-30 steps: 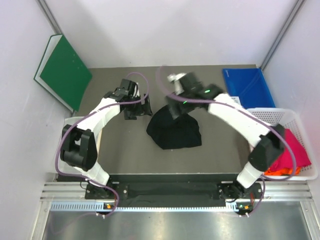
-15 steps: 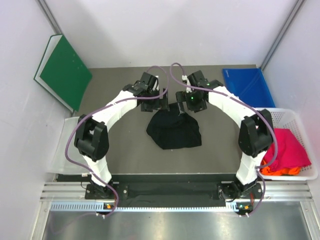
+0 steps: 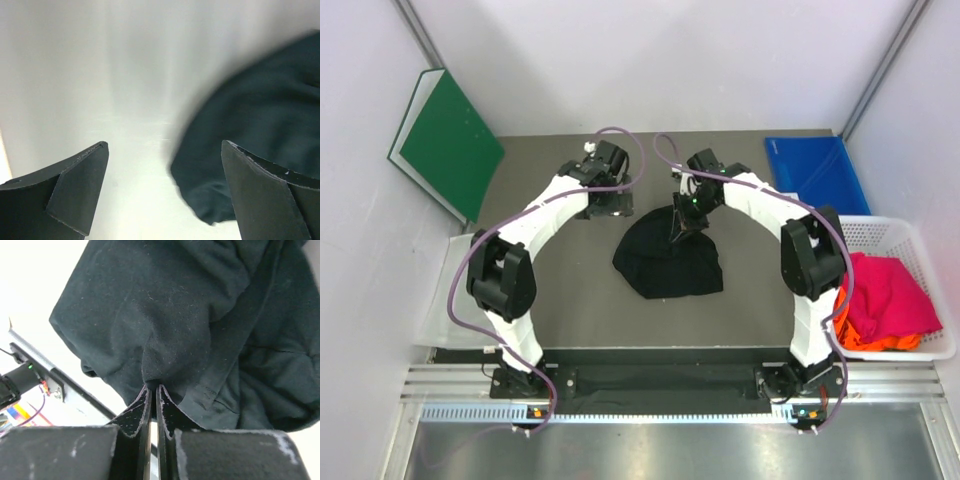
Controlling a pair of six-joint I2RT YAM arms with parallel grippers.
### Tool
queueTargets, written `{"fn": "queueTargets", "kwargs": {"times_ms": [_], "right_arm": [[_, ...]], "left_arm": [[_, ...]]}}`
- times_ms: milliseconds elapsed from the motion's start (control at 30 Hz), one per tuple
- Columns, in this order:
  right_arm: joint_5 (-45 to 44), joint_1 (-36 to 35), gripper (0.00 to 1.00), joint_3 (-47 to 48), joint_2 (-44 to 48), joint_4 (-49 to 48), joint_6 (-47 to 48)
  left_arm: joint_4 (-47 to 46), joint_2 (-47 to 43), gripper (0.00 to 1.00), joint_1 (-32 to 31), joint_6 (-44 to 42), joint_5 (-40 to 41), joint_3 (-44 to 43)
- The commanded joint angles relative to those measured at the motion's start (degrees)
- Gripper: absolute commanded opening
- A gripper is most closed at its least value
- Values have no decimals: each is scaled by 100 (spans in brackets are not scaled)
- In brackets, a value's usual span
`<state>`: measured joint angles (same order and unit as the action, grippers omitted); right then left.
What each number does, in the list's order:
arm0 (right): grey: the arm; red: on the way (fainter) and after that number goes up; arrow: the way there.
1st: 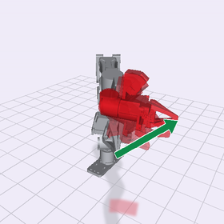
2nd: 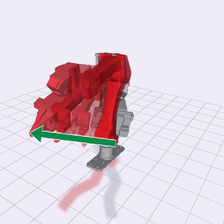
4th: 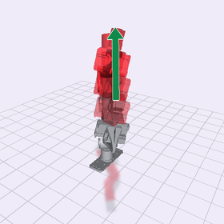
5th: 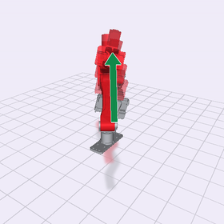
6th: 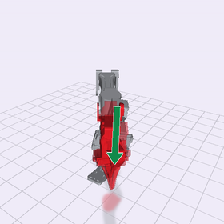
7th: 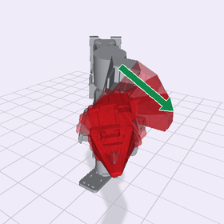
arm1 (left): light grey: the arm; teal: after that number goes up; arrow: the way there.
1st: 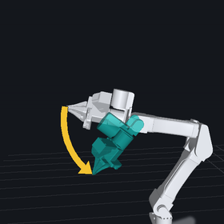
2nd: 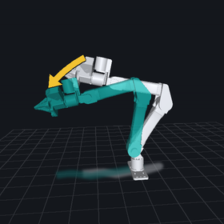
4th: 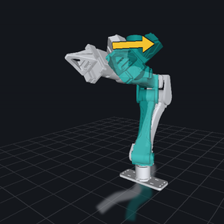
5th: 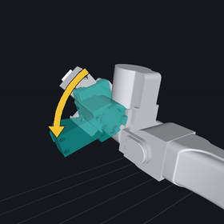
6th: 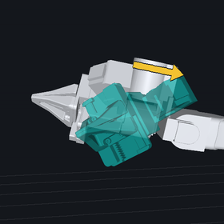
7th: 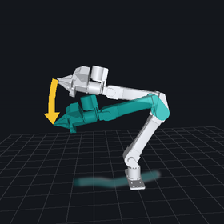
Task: Fold and stack the t-shirts
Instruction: Flatten out the tshirt
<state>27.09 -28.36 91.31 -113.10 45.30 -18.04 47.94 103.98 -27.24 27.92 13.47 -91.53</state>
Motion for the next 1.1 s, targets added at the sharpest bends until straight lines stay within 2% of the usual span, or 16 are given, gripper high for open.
{"fn": "queueTargets", "kwargs": {"times_ms": [0, 167, 300, 433, 467, 500, 533, 600, 633, 667, 700, 767, 800, 933, 1067], "right_arm": [[402, -21, 0, 580, 192, -170, -208], [350, -231, 0, 1449, -44, -75, -253], [227, -1002, 0, 3116, -721, 680, 248], [708, -1847, 0, 4025, -1328, 805, 669], [840, -2144, 4, 4140, -1477, 770, 688], [1024, -2261, 26, 4176, -1530, 761, 714], [1052, -2340, 37, 4176, -1548, 796, 758], [1044, -2385, 48, 3686, -1365, 640, 776], [887, -2350, 54, 3353, -912, 464, 663], [703, -2297, 60, 2523, -620, 227, 549], [423, -2114, 71, 2097, -338, -280, 452], [192, -1824, 77, 975, 494, -687, 127], [-9, -1466, 81, 663, 743, -898, 30], [-493, -541, 81, -507, 1666, -891, -129], [-731, 5, 80, -1202, 1862, -699, -50]], "left_arm": [[549, -483, 99, 421, 275, 806, 54], [409, -1020, 99, 1088, 354, 692, 591], [286, -1459, 99, 1555, 276, 420, 1013], [347, -1548, 99, 1643, 170, 393, 1146], [373, -1557, 99, 1643, 161, 384, 1198], [374, -1591, 99, 1643, 178, 358, 1225], [365, -1609, 99, 1643, 187, 279, 1260], [295, -1670, 99, 1643, 187, 156, 1356], [234, -1688, 99, 1643, 187, -97, 1374], [172, -1715, 99, 1635, 118, -273, 1435], [15, -1776, 99, 1635, 100, -458, 1471], [-214, -1838, 99, 1600, -84, -1132, 1611], [-337, -1881, 99, 1547, -129, -1293, 1646], [-681, -1856, 99, 969, -313, -1418, 1638], [-829, -1706, 99, 607, -401, -1392, 1384]]}}
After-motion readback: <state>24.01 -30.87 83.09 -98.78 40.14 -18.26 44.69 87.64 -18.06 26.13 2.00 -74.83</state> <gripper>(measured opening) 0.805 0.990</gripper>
